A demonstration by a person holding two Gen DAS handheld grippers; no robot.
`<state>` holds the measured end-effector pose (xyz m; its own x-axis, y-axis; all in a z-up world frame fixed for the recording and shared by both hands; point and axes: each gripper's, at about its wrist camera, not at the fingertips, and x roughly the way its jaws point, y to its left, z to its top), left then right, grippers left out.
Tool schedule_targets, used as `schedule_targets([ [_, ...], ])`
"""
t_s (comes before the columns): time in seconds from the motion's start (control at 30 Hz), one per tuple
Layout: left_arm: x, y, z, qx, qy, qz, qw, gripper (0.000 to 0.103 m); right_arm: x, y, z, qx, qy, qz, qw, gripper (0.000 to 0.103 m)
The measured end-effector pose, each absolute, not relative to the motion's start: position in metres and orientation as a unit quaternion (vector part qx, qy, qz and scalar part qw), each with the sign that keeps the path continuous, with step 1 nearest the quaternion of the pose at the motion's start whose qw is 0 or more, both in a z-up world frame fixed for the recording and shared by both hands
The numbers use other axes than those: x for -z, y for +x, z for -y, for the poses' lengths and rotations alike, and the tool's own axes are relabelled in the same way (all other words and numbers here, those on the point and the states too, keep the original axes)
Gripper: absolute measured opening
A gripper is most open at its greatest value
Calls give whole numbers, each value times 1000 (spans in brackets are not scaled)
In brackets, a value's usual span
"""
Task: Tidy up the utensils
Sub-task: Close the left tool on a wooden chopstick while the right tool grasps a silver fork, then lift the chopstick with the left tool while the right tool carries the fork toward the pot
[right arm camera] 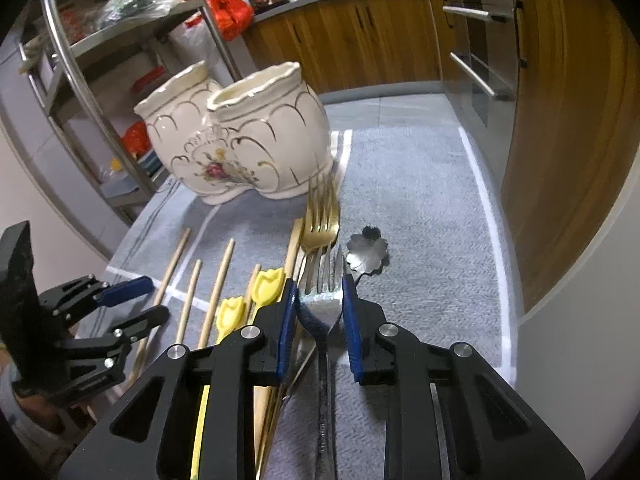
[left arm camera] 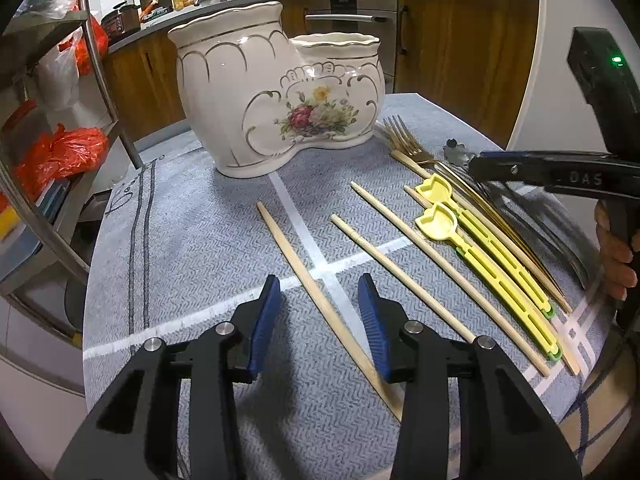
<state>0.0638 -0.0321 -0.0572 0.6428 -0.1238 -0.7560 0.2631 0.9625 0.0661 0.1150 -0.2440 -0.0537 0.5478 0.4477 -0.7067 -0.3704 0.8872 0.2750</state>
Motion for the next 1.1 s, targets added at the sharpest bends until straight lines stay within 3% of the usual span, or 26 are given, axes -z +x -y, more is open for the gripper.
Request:
schedule_targets([
  [0.17, 57, 64, 32, 111, 84, -411, 901, 34, 34, 98, 244, -226, 30, -357, 906, 24],
  [0.3, 57, 64, 33, 121, 84, -413, 899, 13, 20, 84, 248, -227, 22, -308, 924, 23],
  [0.33, 57, 64, 33, 121, 86, -413, 899, 12, 15, 80, 249, -230, 22, -294, 927, 23],
  [0.73, 54, 65, 22, 124, 86, -407, 901, 5, -20, 39, 258, -259, 20, -173, 950, 20],
  [0.77, 53, 65, 22, 124, 88, -405, 902, 5, -21, 37, 258, -263, 20, -168, 950, 16],
  [0.8, 53, 64, 23, 124, 89, -405, 902, 5, -22, 37, 259, -265, 21, -167, 949, 3],
  [1.1, 45, 55, 22, 145, 89, -371, 913, 5, -26, 34, 260, -265, 27, -160, 950, 3],
])
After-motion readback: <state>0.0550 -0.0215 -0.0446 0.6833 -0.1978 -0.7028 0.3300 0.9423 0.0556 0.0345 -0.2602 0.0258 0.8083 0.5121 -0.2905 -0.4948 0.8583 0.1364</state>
